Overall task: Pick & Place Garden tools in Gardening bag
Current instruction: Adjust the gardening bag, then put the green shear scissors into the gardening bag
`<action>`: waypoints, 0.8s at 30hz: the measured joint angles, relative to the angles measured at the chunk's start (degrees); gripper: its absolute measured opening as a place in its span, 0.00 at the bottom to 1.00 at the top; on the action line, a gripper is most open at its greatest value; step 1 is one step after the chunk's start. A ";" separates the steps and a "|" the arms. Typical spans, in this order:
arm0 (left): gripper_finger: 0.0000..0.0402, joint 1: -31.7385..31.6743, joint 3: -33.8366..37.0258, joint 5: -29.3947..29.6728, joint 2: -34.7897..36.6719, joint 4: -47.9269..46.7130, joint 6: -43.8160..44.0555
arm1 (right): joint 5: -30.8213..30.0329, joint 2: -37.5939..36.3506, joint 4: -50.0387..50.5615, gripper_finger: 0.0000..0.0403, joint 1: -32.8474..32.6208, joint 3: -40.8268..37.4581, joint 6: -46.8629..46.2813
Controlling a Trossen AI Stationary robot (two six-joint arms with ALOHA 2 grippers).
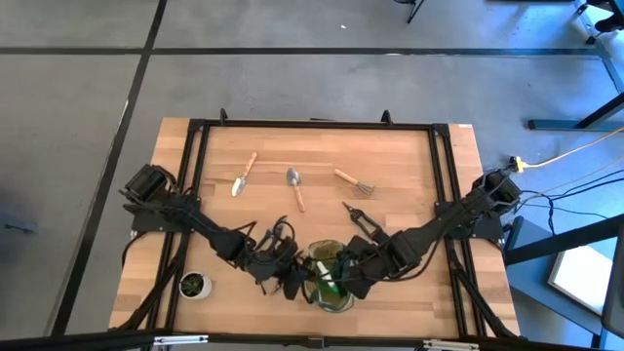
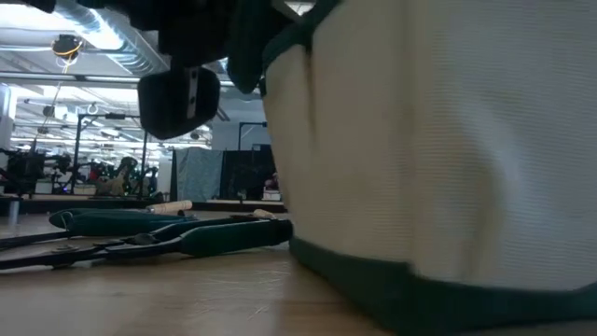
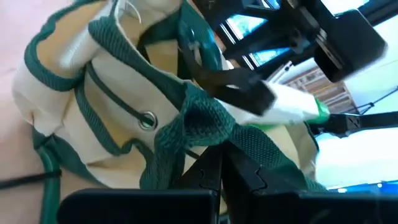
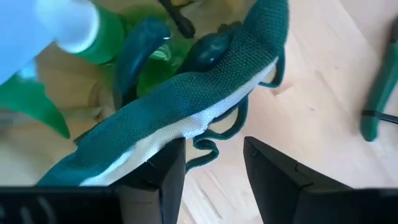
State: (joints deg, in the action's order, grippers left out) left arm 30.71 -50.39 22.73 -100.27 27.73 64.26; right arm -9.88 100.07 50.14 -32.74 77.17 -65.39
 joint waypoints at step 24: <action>0.01 3.68 -0.04 13.99 2.40 1.64 -0.43 | -5.15 -0.09 7.83 0.41 1.52 21.14 13.77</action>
State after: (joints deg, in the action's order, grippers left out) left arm 34.40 -50.43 36.72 -97.87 29.37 63.83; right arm -15.03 99.98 57.97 -31.21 98.30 -51.62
